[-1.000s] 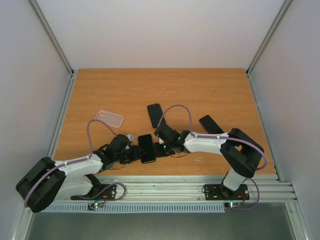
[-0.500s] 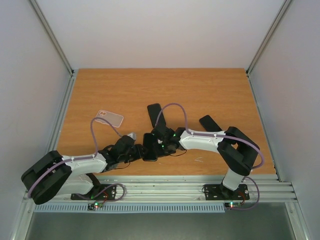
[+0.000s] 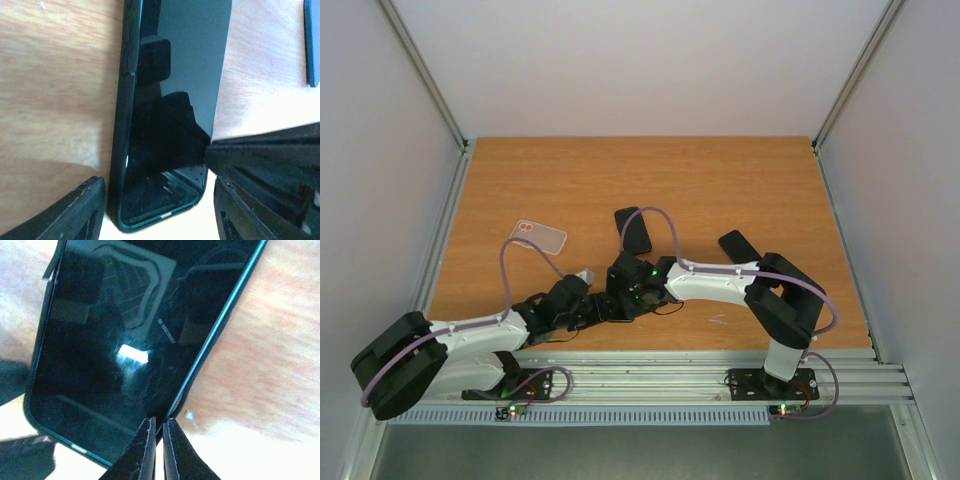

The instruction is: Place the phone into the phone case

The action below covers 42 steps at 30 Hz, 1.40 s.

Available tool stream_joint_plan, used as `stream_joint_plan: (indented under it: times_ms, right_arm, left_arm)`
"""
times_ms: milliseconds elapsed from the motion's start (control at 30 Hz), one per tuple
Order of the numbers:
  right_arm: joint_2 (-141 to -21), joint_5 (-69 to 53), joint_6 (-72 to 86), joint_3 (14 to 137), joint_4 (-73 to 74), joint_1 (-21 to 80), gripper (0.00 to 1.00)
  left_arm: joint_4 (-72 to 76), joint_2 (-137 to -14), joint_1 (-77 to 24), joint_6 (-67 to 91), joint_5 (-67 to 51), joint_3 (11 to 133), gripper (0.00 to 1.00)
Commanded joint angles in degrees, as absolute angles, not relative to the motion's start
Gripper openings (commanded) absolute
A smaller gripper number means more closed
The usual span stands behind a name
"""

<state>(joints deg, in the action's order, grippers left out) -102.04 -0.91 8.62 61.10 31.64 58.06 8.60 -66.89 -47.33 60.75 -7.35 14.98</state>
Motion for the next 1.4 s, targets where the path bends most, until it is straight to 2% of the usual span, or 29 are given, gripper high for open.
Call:
stream_joint_plan:
  times_ms: [0, 167, 333, 600, 967, 1367]
  right_arm:
    - [-107.8, 14.1, 7.1, 58.7, 39.8, 57.6, 0.07]
    - [-106.6, 14.4, 4.9, 59.6, 40.9, 57.6, 0.08]
    - [-98.9, 8.7, 1.0, 59.6, 37.4, 56.3, 0.15]
    - [-93.0, -8.0, -3.8, 61.4, 30.9, 47.2, 0.25]
    - [-101.6, -21.6, -4.4, 67.5, 26.5, 39.6, 0.27]
    - [-111.0, -22.9, -5.3, 71.4, 26.8, 37.7, 0.2]
  left_arm:
    - [2.3, -62.2, -47.1, 59.3, -7.6, 15.5, 0.62]
    - [-2.1, -58.6, -43.6, 58.0, -8.2, 15.1, 0.65]
    - [-5.0, -58.0, -39.8, 54.9, -10.6, 17.4, 0.68]
    - [-8.5, -65.7, -35.5, 46.5, -13.7, 26.4, 0.69]
    - [-7.6, -83.1, -31.1, 41.7, -20.5, 35.7, 0.67]
    - [-12.2, -90.7, -31.0, 38.6, -19.1, 40.1, 0.58]
